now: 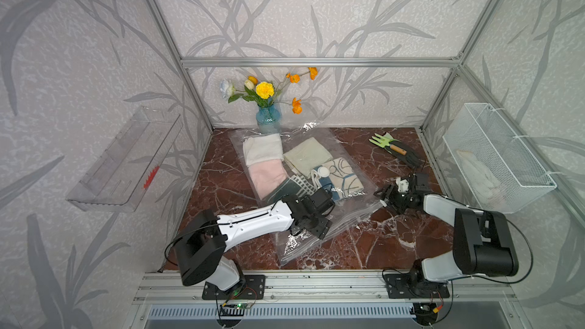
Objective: Place the folded towel into the vacuum bag
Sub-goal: Adjust the vacuum bag at the center of the board.
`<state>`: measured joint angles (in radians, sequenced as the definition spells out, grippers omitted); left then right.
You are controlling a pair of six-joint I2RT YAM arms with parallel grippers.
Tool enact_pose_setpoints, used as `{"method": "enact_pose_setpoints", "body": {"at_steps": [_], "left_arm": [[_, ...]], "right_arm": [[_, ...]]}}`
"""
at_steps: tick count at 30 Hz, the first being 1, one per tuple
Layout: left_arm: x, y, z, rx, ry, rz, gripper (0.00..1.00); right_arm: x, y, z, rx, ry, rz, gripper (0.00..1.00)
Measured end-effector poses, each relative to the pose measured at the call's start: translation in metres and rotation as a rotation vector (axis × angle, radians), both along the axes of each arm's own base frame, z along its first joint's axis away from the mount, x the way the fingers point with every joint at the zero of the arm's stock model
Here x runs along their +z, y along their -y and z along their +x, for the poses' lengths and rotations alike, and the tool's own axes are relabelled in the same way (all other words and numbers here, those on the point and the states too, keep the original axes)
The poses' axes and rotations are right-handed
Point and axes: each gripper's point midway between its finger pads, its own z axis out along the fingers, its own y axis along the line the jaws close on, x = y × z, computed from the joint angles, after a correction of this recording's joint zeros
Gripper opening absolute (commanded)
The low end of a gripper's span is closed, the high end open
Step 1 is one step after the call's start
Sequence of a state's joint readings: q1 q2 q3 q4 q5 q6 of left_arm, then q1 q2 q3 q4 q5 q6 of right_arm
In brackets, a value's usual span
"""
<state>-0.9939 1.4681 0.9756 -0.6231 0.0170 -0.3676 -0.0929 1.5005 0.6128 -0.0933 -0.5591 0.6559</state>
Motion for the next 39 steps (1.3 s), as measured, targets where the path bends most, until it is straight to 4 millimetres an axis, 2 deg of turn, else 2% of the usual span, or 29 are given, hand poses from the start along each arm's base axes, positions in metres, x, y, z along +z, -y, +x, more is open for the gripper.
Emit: {"method": "enact_pose_setpoints", "body": {"at_steps": [3, 5, 7, 11, 18, 20, 24, 33, 37, 39], "left_arm": [[0.008, -0.007, -0.013, -0.023, -0.004, 0.012, 0.85], [0.008, -0.003, -0.022, -0.06, -0.009, 0.029, 0.85], [0.002, 0.003, -0.032, -0.101, -0.02, 0.052, 0.85], [-0.022, 0.009, -0.046, -0.161, -0.05, 0.127, 0.85], [-0.061, 0.003, -0.042, -0.188, -0.03, 0.275, 0.83], [-0.063, 0.008, -0.04, -0.207, -0.003, 0.296, 0.79], [-0.064, 0.016, -0.037, -0.226, 0.042, 0.322, 0.69], [-0.069, 0.025, -0.027, -0.211, 0.089, 0.344, 0.23], [-0.07, 0.019, -0.016, -0.175, 0.136, 0.401, 0.04], [-0.069, 0.013, -0.011, -0.157, 0.163, 0.429, 0.0]], "right_arm": [[0.0, -0.002, 0.007, -0.014, 0.012, 0.025, 0.6], [-0.002, -0.002, 0.01, -0.027, 0.01, 0.036, 0.49], [-0.005, -0.002, 0.011, -0.036, 0.001, 0.043, 0.39], [-0.013, 0.0, 0.01, -0.053, -0.026, 0.04, 0.19], [-0.016, 0.005, 0.012, -0.066, -0.038, 0.009, 0.16], [-0.017, 0.005, 0.013, -0.061, -0.04, 0.006, 0.16], [-0.017, 0.005, 0.014, -0.05, -0.037, 0.0, 0.15], [-0.016, 0.005, 0.014, -0.045, -0.047, -0.001, 0.14], [-0.014, 0.005, 0.013, -0.033, -0.057, -0.007, 0.11], [-0.011, 0.004, 0.013, -0.028, -0.061, -0.005, 0.08]]}}
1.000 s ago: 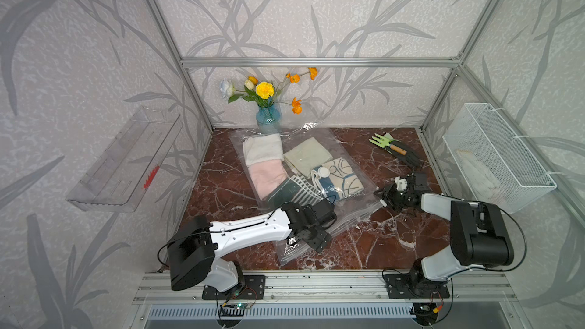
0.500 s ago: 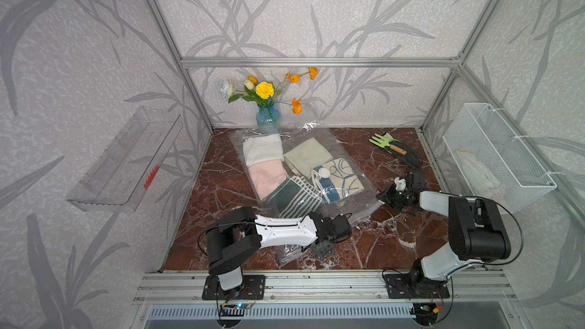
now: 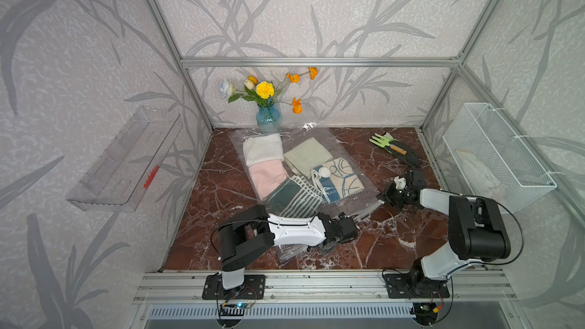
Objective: Place the folded towel into the vacuum bag
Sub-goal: Adjust the vacuum bag at the center of the board.
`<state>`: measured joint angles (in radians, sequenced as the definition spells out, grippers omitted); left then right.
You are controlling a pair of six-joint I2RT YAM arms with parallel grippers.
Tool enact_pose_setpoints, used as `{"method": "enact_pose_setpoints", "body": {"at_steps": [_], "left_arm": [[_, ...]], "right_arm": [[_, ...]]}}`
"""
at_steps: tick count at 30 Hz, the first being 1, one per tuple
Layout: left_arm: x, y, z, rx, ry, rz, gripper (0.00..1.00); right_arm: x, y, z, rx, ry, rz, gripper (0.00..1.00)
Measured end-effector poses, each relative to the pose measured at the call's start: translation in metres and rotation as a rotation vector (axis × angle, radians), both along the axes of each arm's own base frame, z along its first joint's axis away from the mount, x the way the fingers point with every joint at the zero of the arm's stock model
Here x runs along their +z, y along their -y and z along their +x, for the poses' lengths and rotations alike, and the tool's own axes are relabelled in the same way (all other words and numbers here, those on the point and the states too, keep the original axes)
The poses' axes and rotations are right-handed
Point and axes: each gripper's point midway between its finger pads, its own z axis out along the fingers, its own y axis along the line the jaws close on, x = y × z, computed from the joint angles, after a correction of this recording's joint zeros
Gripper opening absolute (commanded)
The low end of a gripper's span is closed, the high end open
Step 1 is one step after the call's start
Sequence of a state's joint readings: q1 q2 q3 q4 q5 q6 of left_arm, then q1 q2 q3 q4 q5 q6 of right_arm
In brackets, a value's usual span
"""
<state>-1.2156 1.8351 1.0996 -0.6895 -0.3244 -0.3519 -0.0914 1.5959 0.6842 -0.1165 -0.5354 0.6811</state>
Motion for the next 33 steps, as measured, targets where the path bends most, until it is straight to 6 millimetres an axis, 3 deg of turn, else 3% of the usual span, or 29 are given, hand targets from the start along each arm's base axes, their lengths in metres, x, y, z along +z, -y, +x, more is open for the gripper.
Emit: {"method": "enact_pose_setpoints", "body": {"at_steps": [4, 6, 9, 12, 16, 20, 22, 24, 26, 33], "left_arm": [[0.013, -0.007, 0.008, 0.022, 0.058, 0.005, 0.0], [0.033, -0.011, 0.014, 0.035, 0.106, -0.018, 0.0], [0.074, -0.019, 0.023, 0.064, 0.165, -0.096, 0.0], [0.111, -0.035, 0.033, 0.104, 0.209, -0.174, 0.0], [0.164, -0.062, 0.051, 0.149, 0.274, -0.257, 0.0], [0.243, -0.079, 0.066, 0.166, 0.397, -0.417, 0.0], [0.278, -0.08, 0.065, 0.155, 0.444, -0.496, 0.0], [0.298, -0.08, 0.062, 0.134, 0.464, -0.547, 0.0], [0.299, -0.08, 0.057, 0.114, 0.447, -0.564, 0.0], [0.264, -0.07, 0.051, 0.069, 0.328, -0.486, 0.0]], "right_arm": [[0.013, -0.006, -0.001, 0.02, 0.008, 0.02, 0.03], [0.028, -0.013, 0.002, 0.042, 0.029, 0.026, 0.0], [0.067, -0.027, 0.015, 0.081, 0.109, 0.027, 0.0], [0.127, -0.049, 0.036, 0.13, 0.223, 0.055, 0.0], [0.223, -0.082, 0.064, 0.201, 0.397, 0.11, 0.0], [0.311, -0.101, 0.081, 0.244, 0.552, 0.172, 0.0], [0.334, -0.101, 0.083, 0.245, 0.595, 0.178, 0.0], [0.344, -0.1, 0.082, 0.247, 0.608, 0.17, 0.0], [0.336, -0.098, 0.078, 0.252, 0.588, 0.146, 0.0], [0.251, -0.082, 0.065, 0.212, 0.379, 0.115, 0.0]]}}
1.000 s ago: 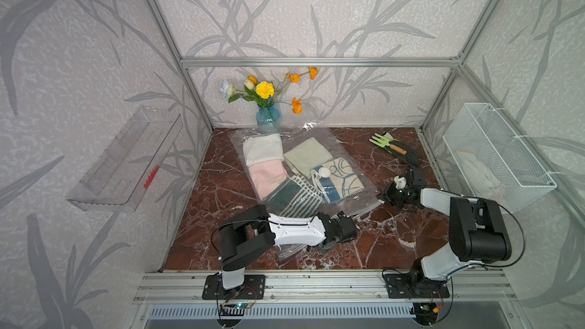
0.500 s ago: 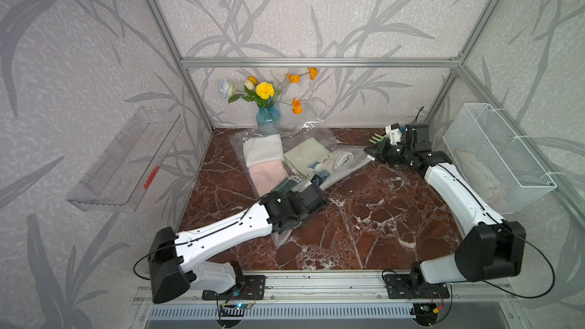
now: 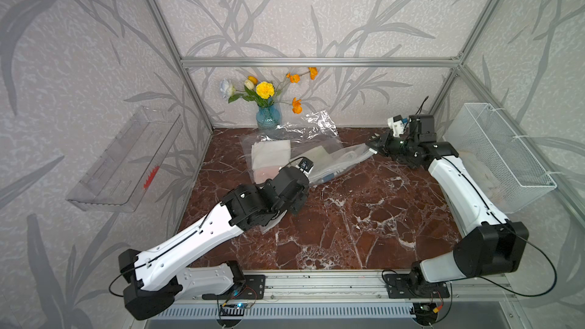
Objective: Place the folded towel into the vacuum bag
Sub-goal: Adjust the vacuum bag at the center of the board.
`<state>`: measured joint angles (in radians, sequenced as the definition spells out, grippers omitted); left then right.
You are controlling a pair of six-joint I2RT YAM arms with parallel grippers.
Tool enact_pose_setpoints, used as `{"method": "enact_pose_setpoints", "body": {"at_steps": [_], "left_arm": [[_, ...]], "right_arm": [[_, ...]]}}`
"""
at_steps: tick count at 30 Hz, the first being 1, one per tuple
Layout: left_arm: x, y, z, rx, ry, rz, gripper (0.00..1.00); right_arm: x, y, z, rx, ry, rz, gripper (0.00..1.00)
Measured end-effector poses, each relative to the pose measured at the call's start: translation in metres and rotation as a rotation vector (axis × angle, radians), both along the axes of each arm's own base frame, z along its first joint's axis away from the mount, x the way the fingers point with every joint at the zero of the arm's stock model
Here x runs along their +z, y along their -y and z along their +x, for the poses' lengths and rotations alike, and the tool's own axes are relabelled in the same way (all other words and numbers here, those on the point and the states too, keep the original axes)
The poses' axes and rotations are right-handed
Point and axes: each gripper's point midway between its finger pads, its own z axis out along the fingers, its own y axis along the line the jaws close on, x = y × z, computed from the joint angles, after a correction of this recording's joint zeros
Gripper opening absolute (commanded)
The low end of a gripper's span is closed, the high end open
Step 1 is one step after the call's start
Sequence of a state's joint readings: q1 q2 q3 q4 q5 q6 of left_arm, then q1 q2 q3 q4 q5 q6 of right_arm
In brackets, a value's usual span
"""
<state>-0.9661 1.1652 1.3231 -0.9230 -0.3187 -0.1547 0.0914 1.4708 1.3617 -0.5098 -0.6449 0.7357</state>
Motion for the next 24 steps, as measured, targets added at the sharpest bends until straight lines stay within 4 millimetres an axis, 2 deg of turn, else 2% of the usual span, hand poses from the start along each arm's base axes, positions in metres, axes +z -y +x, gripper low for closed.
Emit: {"method": "enact_pose_setpoints", "body": {"at_steps": [2, 8, 11, 13, 16, 19, 22, 24], "left_arm": [[-0.001, 0.002, -0.001, -0.012, -0.008, -0.002, 0.0], [0.006, 0.007, 0.0, -0.023, -0.018, -0.051, 0.0], [-0.004, 0.022, -0.009, -0.067, -0.084, -0.112, 0.0], [-0.021, 0.031, -0.016, -0.092, -0.147, -0.133, 0.0], [-0.053, 0.041, -0.03, -0.125, -0.258, -0.134, 0.0], [-0.072, 0.047, -0.044, -0.152, -0.347, -0.158, 0.0], [-0.083, 0.052, -0.052, -0.165, -0.403, -0.185, 0.02], [-0.09, 0.055, -0.056, -0.167, -0.438, -0.197, 0.12]], "right_arm": [[-0.007, 0.005, -0.002, -0.012, -0.027, -0.003, 0.0], [0.011, 0.014, -0.006, -0.022, 0.026, 0.007, 0.0], [0.007, 0.024, -0.011, -0.042, 0.049, -0.036, 0.0], [-0.012, 0.035, -0.019, -0.062, 0.027, -0.069, 0.0], [-0.053, 0.048, -0.036, -0.084, -0.055, -0.119, 0.0], [-0.088, 0.054, -0.054, -0.09, -0.131, -0.158, 0.0], [-0.109, 0.057, -0.065, -0.091, -0.172, -0.179, 0.0], [-0.117, 0.058, -0.069, -0.091, -0.184, -0.188, 0.0]]}}
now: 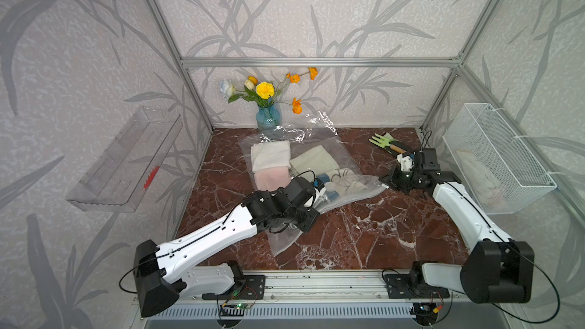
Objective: Place the folded towel into the vacuum bag
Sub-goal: Adjust the vacuum bag at the center of the board.
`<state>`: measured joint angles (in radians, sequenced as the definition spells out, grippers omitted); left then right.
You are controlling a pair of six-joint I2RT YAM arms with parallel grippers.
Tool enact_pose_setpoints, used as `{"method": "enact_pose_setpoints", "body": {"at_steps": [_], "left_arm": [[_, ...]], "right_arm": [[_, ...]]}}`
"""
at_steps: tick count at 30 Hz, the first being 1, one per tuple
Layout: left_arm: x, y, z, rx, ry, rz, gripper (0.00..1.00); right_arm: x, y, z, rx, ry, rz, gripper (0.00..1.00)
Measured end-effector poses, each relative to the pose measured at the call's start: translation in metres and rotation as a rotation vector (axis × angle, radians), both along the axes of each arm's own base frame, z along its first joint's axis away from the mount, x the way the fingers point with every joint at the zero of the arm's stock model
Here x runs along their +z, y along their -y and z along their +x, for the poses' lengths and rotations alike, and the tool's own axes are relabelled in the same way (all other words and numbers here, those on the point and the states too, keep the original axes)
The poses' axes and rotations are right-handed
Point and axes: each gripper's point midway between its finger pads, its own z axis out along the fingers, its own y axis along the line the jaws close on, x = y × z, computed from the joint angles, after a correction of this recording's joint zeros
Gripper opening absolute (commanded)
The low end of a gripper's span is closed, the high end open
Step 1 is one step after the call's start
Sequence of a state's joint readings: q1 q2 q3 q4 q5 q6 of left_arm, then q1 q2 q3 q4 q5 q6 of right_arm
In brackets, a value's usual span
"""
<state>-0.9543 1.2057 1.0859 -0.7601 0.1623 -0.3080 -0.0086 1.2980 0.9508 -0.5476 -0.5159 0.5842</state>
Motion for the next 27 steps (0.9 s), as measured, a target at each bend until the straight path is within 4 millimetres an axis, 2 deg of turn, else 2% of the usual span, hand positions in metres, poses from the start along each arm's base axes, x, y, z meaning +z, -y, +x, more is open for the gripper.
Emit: {"method": "enact_pose_setpoints", "body": {"at_steps": [3, 7, 8, 10, 13, 15, 18, 20, 22, 24, 27], "left_arm": [[-0.007, 0.006, -0.004, -0.002, -0.049, -0.012, 0.26], [-0.004, 0.01, -0.004, 0.017, -0.067, -0.045, 0.36], [-0.002, 0.01, -0.002, 0.025, -0.065, -0.052, 0.38], [0.001, 0.007, 0.003, 0.054, -0.063, -0.066, 0.4], [-0.002, -0.002, 0.017, 0.122, -0.055, -0.072, 0.41], [-0.01, -0.009, 0.025, 0.171, -0.054, -0.052, 0.41], [-0.028, -0.02, 0.036, 0.241, -0.058, -0.005, 0.42], [-0.043, -0.022, 0.042, 0.282, -0.073, 0.027, 0.41], [-0.059, -0.021, 0.047, 0.311, -0.096, 0.053, 0.41], [-0.075, -0.018, 0.051, 0.336, -0.128, 0.07, 0.41], [-0.1, -0.014, 0.055, 0.365, -0.165, 0.1, 0.41]], "right_arm": [[-0.01, 0.001, -0.007, 0.004, -0.014, -0.01, 0.0], [-0.028, 0.0, -0.021, 0.012, -0.049, -0.017, 0.06], [-0.032, 0.0, -0.026, 0.015, -0.056, -0.022, 0.1], [-0.038, 0.002, -0.033, 0.019, -0.064, -0.04, 0.3], [-0.041, 0.009, -0.041, 0.018, -0.073, -0.102, 0.52], [-0.039, 0.016, -0.045, 0.017, -0.067, -0.164, 0.58], [-0.028, 0.021, -0.046, 0.037, -0.036, -0.299, 0.6], [-0.016, 0.008, -0.04, 0.091, 0.008, -0.364, 0.6], [-0.013, -0.014, -0.036, 0.167, 0.035, -0.406, 0.6], [-0.018, -0.038, -0.033, 0.241, 0.04, -0.433, 0.58], [-0.041, -0.069, -0.032, 0.335, 0.016, -0.444, 0.54]]}}
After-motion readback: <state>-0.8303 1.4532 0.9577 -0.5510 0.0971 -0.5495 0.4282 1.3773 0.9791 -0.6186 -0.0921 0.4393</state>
